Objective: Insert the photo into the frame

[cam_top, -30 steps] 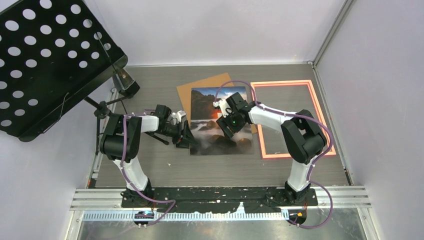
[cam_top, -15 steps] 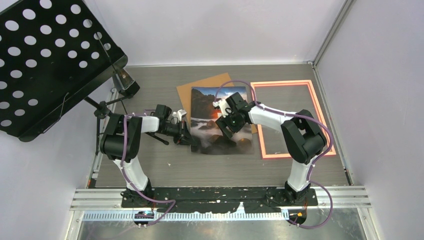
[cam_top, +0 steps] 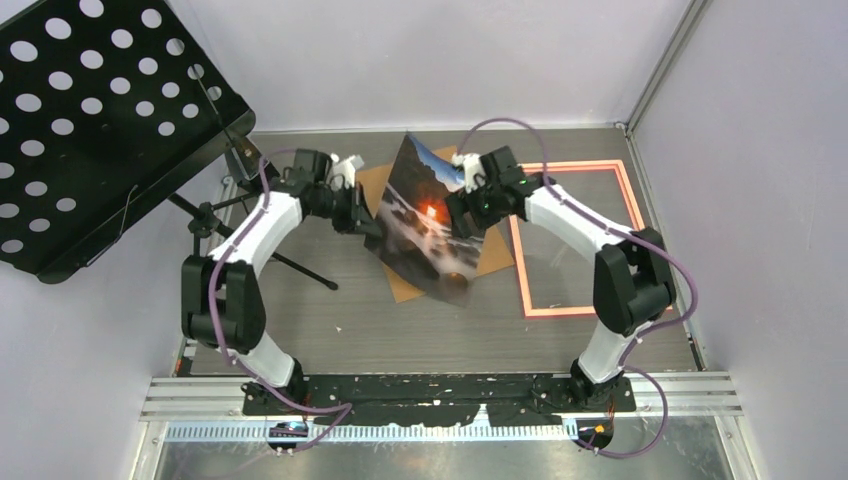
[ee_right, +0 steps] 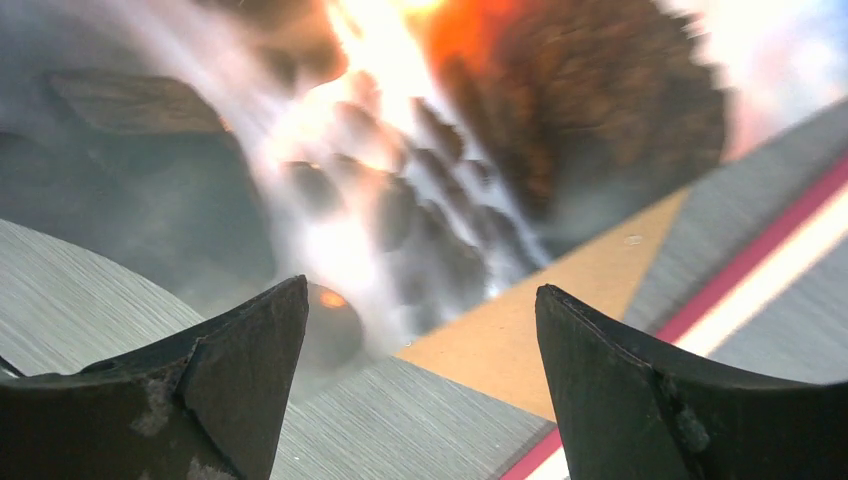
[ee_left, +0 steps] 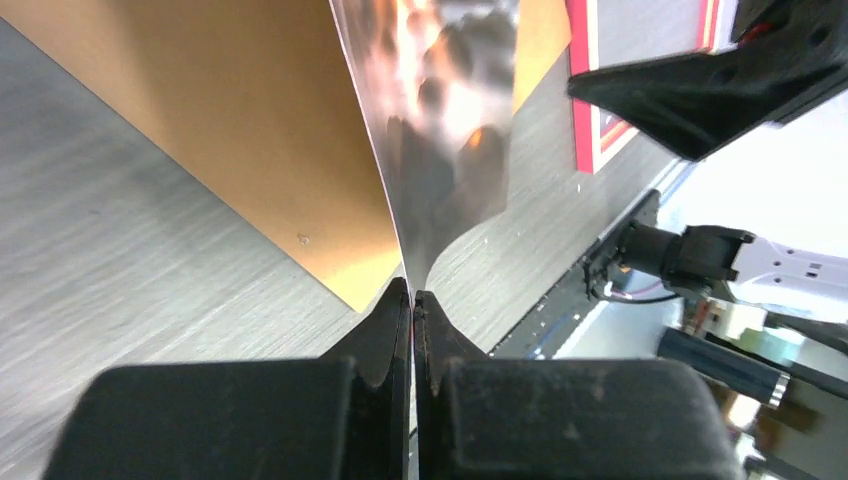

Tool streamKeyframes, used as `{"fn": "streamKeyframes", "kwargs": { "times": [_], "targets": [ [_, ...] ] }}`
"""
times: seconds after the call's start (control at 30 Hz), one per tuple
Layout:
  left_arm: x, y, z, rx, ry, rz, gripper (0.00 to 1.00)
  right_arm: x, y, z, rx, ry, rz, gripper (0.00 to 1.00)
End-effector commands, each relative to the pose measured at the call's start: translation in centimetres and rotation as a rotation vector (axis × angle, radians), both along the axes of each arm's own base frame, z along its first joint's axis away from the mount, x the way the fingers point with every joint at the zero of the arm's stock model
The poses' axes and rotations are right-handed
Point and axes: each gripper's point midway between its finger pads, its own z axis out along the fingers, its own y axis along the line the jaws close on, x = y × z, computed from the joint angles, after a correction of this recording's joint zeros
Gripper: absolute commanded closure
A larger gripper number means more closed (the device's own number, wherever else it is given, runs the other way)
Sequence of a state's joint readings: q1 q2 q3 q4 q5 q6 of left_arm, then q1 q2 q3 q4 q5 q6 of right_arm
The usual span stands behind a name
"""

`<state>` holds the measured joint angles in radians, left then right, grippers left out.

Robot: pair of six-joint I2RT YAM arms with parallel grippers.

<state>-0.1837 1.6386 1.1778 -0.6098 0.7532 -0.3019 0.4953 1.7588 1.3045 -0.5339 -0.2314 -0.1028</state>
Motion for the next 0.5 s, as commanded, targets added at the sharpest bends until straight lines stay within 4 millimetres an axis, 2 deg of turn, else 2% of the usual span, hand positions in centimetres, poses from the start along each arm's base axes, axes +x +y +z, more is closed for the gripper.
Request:
{"fn": "streamKeyframes", "kwargs": {
  "times": [0.0, 0.2, 0.47],
  "targets": [
    [0.8, 2.2, 5.2, 0.151, -0.146, 0.014, 1.00, 2.8, 0.2, 8.9, 0.191, -0.116, -0.082, 0.10],
    [2.0, 3.8, 11.3, 0.258, -0.318, 0.053, 1.00, 3.3, 0.6, 13.4, 0.282, -0.163, -0.117, 0.10],
    [1.0, 3.4, 17.6, 0.384, -0.519, 0.004, 1.00, 3.8, 1.5, 17.2, 0.443, -0.139, -0.157, 0.11]
  ]
}}
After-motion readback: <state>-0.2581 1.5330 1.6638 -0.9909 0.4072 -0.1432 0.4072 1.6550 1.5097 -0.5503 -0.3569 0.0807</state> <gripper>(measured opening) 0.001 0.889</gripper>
